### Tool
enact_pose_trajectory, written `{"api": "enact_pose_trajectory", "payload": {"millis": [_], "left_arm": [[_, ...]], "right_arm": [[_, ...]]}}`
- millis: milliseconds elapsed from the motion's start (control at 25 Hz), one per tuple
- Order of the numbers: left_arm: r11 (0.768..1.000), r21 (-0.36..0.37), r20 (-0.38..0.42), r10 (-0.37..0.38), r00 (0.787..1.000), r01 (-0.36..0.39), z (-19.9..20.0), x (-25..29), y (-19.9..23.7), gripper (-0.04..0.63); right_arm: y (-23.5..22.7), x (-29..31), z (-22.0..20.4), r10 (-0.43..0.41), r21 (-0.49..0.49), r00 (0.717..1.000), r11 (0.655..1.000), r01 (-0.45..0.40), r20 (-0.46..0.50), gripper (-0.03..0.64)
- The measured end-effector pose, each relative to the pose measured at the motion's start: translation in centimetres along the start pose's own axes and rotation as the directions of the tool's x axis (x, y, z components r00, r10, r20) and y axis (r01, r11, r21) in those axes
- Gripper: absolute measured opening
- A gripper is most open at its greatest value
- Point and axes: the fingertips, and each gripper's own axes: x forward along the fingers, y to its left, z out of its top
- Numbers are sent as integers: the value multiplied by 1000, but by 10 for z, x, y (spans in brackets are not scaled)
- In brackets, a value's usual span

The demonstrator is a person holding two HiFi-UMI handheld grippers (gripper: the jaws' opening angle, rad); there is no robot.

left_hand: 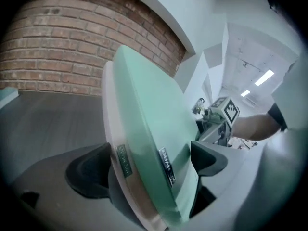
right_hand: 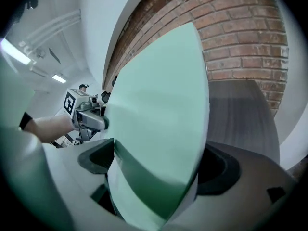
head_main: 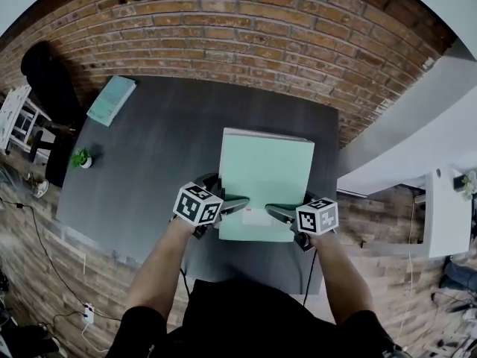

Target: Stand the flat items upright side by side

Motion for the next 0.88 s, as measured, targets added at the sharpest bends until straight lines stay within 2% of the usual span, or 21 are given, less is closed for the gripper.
{"api": "enact_pose_trajectory", "payload": {"millis": [80,320,560,720,880], "left_arm": [[999,29,48,25,999,-26,15,-5,1,531],[995,86,60,50,997,-55,21,-8,-6,531],[986,133,173,76,982,-100,42,-15,-13,526],[980,167,227,68,972,-108,55,-15,-17,521],[977,188,258,53,965,-104,61,-18,-21,495]], "right_arm": [[2,-3,8,-9,-24,999,1000,10,42,540],[3,-13,15,-61,-130,992,989,76,114,536],[3,-23,26,-97,-214,968,966,148,232,534],[-2,-28,34,-117,-242,946,951,194,301,534],[-6,-32,38,-145,-291,935,925,244,323,533]]}}
